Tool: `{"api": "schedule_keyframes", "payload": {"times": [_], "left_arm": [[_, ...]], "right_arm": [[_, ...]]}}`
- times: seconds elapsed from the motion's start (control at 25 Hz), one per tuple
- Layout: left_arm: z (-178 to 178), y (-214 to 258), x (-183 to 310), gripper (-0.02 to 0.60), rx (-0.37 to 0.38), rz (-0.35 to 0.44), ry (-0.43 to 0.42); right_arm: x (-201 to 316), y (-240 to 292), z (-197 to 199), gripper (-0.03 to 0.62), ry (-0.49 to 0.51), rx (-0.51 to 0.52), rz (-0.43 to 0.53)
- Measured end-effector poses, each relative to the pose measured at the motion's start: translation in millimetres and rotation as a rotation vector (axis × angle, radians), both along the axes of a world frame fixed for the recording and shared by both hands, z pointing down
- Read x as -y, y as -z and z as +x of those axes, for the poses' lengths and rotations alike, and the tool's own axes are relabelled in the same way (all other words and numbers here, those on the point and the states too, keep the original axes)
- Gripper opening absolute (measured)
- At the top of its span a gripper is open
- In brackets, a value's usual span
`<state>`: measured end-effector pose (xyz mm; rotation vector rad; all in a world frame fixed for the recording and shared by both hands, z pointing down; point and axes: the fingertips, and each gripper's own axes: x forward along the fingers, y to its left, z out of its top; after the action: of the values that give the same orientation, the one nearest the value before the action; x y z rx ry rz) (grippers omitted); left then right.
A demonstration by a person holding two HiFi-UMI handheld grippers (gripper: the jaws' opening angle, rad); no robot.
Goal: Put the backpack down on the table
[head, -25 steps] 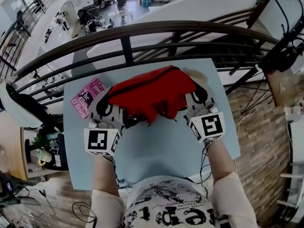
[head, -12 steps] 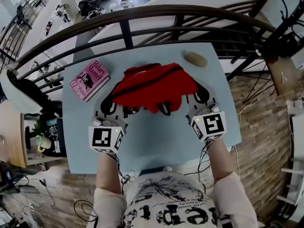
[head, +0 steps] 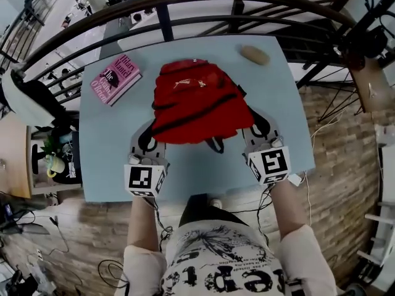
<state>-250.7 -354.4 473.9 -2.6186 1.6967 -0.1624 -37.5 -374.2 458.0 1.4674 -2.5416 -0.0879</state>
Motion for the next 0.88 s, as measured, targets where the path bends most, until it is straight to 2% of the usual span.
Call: {"api": "schedule_keyframes", "payload": {"times": [0.36,0.76,0.88], "left_arm": [[-7,-77,-55,0.028,-0.014,-0.099,-0.019],[12,-171,-95,0.028,0.012,-0.221,-0.042],[10,-195,-103,0.029,-0.015,-0.238,-0.037]], "right_arm": [[-53,-74,-9,0.034,-0.002,-0.004,-0.082],[-90,-167,9,0.037,-0.006,0.007,-0.190],[-99,-193,9,0.038,0.002,-0.003,-0.219]]}}
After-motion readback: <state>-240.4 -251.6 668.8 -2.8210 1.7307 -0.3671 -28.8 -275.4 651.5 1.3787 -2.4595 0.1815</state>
